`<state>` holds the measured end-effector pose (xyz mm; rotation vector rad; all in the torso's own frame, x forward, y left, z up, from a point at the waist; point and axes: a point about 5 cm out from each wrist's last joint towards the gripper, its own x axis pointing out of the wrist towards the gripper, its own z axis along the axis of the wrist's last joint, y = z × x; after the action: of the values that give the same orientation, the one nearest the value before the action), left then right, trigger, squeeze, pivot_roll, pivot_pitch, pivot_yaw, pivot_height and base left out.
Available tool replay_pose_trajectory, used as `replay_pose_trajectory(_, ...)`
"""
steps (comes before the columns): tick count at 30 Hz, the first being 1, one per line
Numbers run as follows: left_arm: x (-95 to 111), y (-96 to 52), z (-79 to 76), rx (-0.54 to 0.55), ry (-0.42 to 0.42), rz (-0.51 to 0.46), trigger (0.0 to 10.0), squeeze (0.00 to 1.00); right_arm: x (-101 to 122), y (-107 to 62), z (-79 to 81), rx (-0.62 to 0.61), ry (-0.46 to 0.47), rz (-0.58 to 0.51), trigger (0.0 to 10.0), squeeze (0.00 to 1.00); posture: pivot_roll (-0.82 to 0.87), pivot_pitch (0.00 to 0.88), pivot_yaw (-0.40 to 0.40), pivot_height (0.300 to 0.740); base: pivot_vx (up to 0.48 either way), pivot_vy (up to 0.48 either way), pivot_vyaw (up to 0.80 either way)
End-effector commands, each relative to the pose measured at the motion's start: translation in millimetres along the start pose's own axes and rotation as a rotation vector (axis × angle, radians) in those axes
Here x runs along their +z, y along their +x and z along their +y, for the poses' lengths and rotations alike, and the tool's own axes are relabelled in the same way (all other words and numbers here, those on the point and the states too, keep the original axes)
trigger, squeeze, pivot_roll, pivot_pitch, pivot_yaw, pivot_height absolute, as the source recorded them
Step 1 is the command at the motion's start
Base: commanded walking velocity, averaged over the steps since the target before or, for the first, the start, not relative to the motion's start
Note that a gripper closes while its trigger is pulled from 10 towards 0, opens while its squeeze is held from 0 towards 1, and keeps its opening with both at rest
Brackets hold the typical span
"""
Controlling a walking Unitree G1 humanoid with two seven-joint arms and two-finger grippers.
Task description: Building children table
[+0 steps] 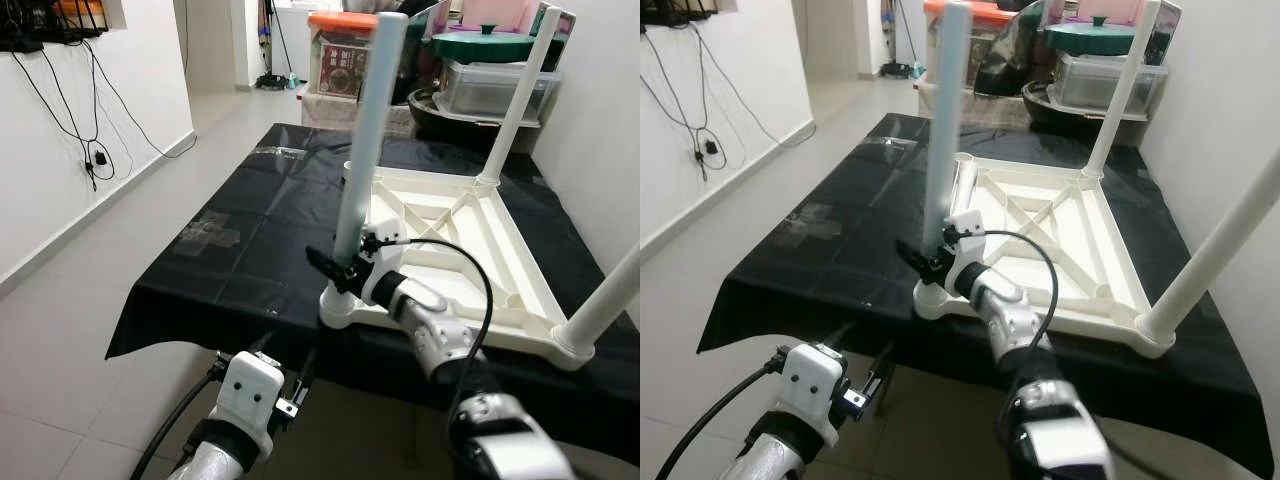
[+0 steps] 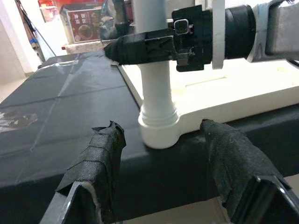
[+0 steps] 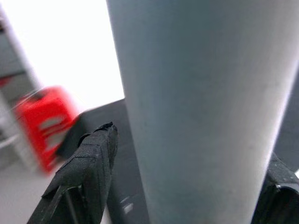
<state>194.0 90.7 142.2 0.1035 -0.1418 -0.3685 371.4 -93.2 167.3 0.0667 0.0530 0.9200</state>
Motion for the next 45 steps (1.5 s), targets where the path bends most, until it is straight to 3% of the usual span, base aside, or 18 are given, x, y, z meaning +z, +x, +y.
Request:
replay_pose_trajectory(1, -2.9, -0.1, -1.4, -0.005, -0.001, 0.015, 10.0, 0.00, -9.5, 15.4, 22.3, 0.206, 0.005, 0.084, 10.0, 0.00, 0.14, 0.000, -0.087, 0.740, 0.000, 0.000, 0.00)
replay_pose_trajectory(5, -2.4, -0.4, -1.1, -0.001, 0.000, 0.014, 10.0, 0.00, -15.6, 23.4, 30.6, 0.257, -0.023, 0.141, 10.0, 0.00, 0.15, 0.000, -0.089, 0.740, 0.000, 0.000, 0.00)
replay_pose_trajectory(6, -2.1, -0.6, -1.0, 0.000, 0.001, 0.013, 10.0, 0.00, -17.4, 26.4, 32.9, 0.252, -0.032, 0.149, 4.1, 0.00, 0.15, 0.000, -0.090, 0.740, 0.000, 0.000, 0.00)
replay_pose_trajectory(7, -2.1, -0.6, -1.0, 0.000, 0.001, 0.013, 10.0, 0.00, -17.4, 26.4, 32.9, 0.252, -0.032, 0.149, 4.1, 0.00, 0.15, 0.000, -0.090, 0.740, 0.000, 0.000, 0.00)
replay_pose_trajectory(8, -2.0, -0.7, -0.8, 0.001, 0.001, 0.013, 10.0, 0.00, -19.3, 29.1, 34.2, 0.233, -0.036, 0.157, 0.0, 0.00, 0.15, 0.000, -0.092, 0.740, 0.000, 0.000, 0.00)
replay_pose_trajectory(16, -2.1, -0.8, -0.9, 0.002, 0.000, 0.013, 10.0, 0.00, -18.1, 30.0, 12.1, -0.135, -0.040, 0.123, 0.0, 0.00, 0.15, 0.000, -0.094, 0.740, 0.000, 0.000, 0.00)
replay_pose_trajectory(19, -2.7, -0.7, -0.7, -0.001, -0.002, 0.015, 10.0, 0.00, -16.7, -1.0, -28.9, -0.757, 0.051, 0.037, 0.0, 0.00, 0.14, 0.000, -0.082, 0.740, 0.000, 0.000, 0.00)
replay_pose_trajectory(22, -2.7, -0.7, -0.7, -0.001, -0.002, 0.015, 10.0, 0.00, -16.7, -1.0, -28.9, -0.757, 0.051, 0.037, 0.0, 0.00, 0.14, 0.000, -0.082, 0.740, 0.000, 0.000, 0.00)
replay_pose_trajectory(24, -3.0, -0.4, -0.4, -0.003, 0.000, 0.015, 10.0, 0.00, -20.9, -29.8, -39.9, -1.145, 0.105, -0.013, 0.0, 0.00, 0.14, 0.000, -0.082, 0.740, 0.000, 0.000, 0.00)
replay_pose_trajectory(31, -2.9, 0.2, 0.3, -0.003, 0.004, 0.015, 10.0, 0.00, -25.7, -31.9, -19.4, -1.273, 0.174, -0.050, 0.0, 0.00, 0.14, 0.000, -0.081, 0.740, 0.000, 0.000, 0.00)
replay_pose_trajectory(32, -2.6, 0.4, 0.4, -0.003, 0.005, 0.015, 10.0, 0.00, -24.7, -23.2, -12.1, -1.231, 0.181, -0.068, 1.5, 0.00, 0.14, 0.000, -0.082, 0.740, 0.000, 0.000, 0.00)
replay_pose_trajectory(33, -2.6, 0.4, 0.4, -0.003, 0.005, 0.015, 10.0, 0.00, -24.7, -23.2, -12.1, -1.231, 0.181, -0.068, 1.5, 0.00, 0.14, 0.000, -0.082, 0.740, 0.000, 0.000, 0.00)
replay_pose_trajectory(34, -2.5, 0.6, 0.5, -0.002, 0.005, 0.015, 10.0, 0.00, -24.2, -15.9, -7.1, -1.191, 0.171, -0.068, 10.0, 0.00, 0.14, 0.000, -0.082, 0.740, 0.000, 0.000, 0.00)
replay_pose_trajectory(36, -2.5, 0.9, 0.4, -0.002, 0.005, 0.015, 10.0, 0.00, -25.2, -9.6, -4.2, -1.147, 0.178, -0.077, 10.0, 0.00, 0.14, 0.000, -0.083, 0.740, 0.000, 0.000, 0.00)
replay_pose_trajectory(37, -2.6, 1.0, 0.5, -0.001, 0.004, 0.015, 10.0, 0.00, -25.2, -5.0, -1.9, -1.093, 0.170, -0.097, 10.0, 1.00, 0.14, 0.000, -0.083, 0.740, 0.000, 0.000, 0.00)
replay_pose_trajectory(42, -2.8, 1.3, 0.8, 0.000, 0.003, 0.016, 10.0, 0.00, -16.0, 1.8, 1.5, -0.989, 0.125, -0.164, 10.0, 1.00, 0.14, 0.000, -0.082, 0.740, 0.000, 0.000, 0.00)
replay_pose_trajectory(43, -3.2, 1.4, 0.9, 0.000, 0.004, 0.017, 10.0, 0.00, -8.4, 4.8, 0.7, -0.851, 0.180, -0.222, 10.0, 0.00, 0.13, 0.000, -0.081, 0.740, 0.000, 0.000, 0.00)
replay_pose_trajectory(45, -3.2, 1.6, 1.0, -0.001, 0.004, 0.016, 10.0, 0.00, -3.9, 6.2, -1.9, -0.729, 0.183, -0.236, 10.0, 0.00, 0.14, 0.000, -0.081, 0.740, 0.000, 0.000, 0.00)
